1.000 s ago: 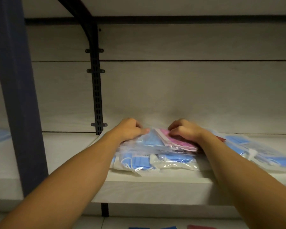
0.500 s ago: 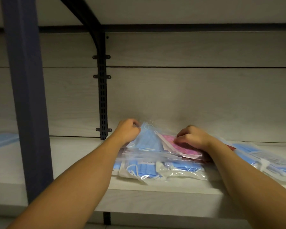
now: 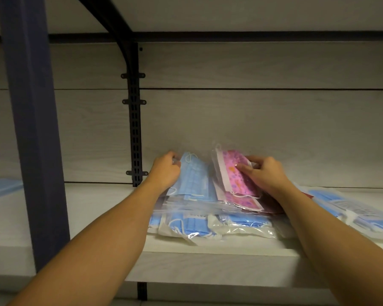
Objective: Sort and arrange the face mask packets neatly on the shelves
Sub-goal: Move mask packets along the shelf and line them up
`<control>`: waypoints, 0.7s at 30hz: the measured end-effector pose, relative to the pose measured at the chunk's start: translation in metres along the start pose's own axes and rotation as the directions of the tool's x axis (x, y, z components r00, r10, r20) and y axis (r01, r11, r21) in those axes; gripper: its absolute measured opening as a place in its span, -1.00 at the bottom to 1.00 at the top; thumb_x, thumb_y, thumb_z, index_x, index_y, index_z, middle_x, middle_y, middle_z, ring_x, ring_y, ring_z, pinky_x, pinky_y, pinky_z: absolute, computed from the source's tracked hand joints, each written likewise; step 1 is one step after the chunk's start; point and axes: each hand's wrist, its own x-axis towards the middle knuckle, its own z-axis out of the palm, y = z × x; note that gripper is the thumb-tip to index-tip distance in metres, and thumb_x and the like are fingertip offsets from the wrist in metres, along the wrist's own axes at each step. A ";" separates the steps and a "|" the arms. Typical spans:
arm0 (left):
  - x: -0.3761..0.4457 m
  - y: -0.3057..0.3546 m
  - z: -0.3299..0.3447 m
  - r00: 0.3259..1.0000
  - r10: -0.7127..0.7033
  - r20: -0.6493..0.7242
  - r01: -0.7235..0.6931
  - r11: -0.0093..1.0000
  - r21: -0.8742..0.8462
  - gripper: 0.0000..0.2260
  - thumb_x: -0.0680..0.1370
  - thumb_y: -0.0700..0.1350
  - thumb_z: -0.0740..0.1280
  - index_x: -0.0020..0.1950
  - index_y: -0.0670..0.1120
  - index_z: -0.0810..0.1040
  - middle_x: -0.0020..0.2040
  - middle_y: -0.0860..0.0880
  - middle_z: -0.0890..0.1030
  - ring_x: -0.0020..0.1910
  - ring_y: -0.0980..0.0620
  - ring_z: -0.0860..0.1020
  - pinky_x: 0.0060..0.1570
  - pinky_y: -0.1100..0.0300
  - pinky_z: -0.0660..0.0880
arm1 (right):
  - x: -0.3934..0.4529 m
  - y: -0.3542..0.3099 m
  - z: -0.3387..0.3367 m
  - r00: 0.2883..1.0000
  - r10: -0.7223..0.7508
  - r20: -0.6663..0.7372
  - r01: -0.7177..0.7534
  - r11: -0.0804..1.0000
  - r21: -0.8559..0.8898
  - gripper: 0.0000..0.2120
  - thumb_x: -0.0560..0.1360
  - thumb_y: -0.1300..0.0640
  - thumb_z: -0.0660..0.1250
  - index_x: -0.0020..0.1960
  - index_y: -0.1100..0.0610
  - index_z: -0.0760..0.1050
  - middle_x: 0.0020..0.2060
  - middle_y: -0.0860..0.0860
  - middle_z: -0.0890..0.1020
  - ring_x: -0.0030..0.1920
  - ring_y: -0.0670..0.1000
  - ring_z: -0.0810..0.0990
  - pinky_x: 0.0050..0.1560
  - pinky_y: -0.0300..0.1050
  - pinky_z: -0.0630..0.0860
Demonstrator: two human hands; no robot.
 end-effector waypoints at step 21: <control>-0.006 -0.004 -0.005 0.986 -0.136 0.096 0.162 0.914 -0.372 -0.60 0.49 -0.32 0.41 0.25 0.03 0.54 0.05 0.08 0.56 -0.03 0.09 0.59 -0.16 0.26 0.53 | 0.005 0.000 -0.004 0.920 0.292 0.263 -0.391 0.755 0.527 -0.32 0.37 0.41 0.51 0.40 0.11 0.38 -0.12 0.29 0.69 -0.24 0.17 0.66 -0.27 -0.09 0.57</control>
